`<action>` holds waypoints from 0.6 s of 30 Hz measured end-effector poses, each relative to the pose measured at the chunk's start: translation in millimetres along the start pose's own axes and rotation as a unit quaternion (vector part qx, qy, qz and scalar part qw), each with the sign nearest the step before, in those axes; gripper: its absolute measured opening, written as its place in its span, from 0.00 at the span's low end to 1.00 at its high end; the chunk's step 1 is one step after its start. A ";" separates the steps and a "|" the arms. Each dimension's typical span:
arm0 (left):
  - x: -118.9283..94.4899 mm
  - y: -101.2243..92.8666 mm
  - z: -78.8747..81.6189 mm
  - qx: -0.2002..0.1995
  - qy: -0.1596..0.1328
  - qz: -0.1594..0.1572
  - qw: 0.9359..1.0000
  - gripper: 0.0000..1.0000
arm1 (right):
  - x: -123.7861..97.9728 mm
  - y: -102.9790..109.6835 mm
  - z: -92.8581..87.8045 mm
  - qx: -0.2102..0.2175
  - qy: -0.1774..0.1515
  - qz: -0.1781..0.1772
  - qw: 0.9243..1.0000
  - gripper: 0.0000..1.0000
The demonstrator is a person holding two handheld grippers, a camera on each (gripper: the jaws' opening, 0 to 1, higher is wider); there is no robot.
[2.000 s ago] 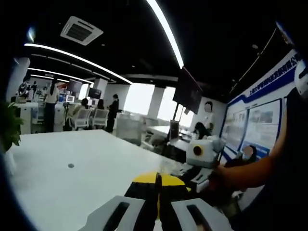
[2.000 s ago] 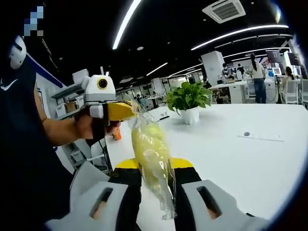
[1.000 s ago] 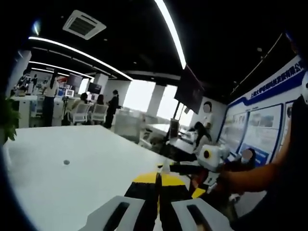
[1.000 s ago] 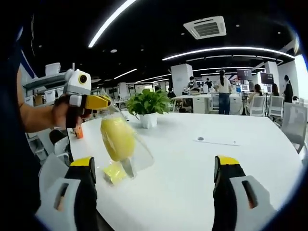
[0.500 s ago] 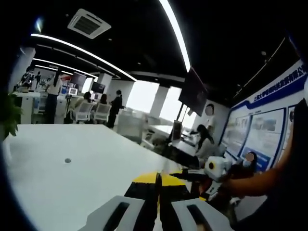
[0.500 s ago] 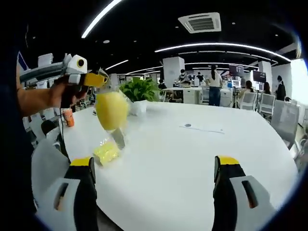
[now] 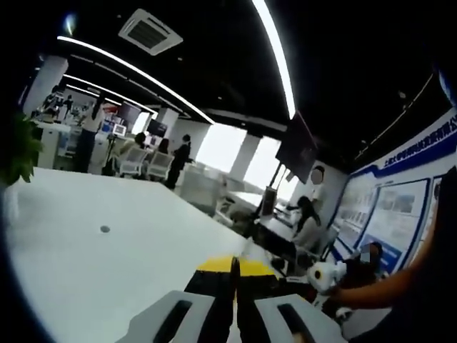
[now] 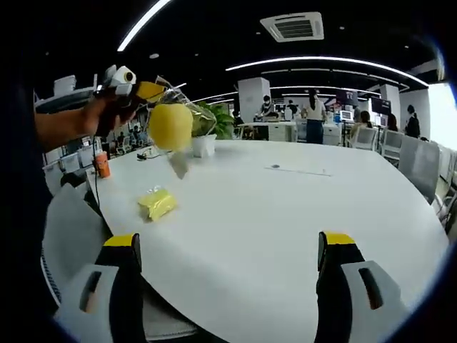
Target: Compare the silicone blocks by pressing each to a similar depth, holding the contact briefly, and releasing to observe deformation and rebound differences across the visible hardness samples.
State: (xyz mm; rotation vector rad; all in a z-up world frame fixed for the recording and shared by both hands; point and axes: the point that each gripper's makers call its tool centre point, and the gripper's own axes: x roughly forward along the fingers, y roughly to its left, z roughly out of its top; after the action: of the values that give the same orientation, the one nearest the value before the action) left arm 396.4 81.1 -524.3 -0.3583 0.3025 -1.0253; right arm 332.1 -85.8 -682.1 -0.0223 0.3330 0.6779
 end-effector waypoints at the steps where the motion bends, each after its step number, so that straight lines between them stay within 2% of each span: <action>1: 0.4 1.4 -1.0 -0.004 -0.003 0.001 1.000 0.00 | 0.4 -0.2 0.3 0.001 0.001 0.000 1.000 0.96; 5: 4.3 -1.2 -9.6 -0.006 -0.002 -0.005 1.000 0.00 | 1.5 0.5 2.1 -0.002 0.004 -0.001 1.000 0.96; 8: 10.3 -3.2 -27.2 0.010 0.016 -0.012 1.000 0.00 | 2.0 -0.5 0.6 -0.002 0.008 -0.003 1.000 0.96; 14: 18.0 -0.4 -51.8 -0.002 0.032 -0.013 0.999 0.00 | 2.3 2.7 -3.3 -0.003 0.018 -0.001 1.000 0.96; 18: 22.6 6.4 -71.0 -0.011 0.046 -0.002 0.999 0.00 | 2.6 4.9 -8.9 0.002 0.023 0.000 1.000 0.96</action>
State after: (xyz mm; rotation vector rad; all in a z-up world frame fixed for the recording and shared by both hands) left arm 383.4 54.0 -592.8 -0.3324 0.3966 -1.0451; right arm 328.4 -81.5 -690.9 -0.0343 0.3790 0.6768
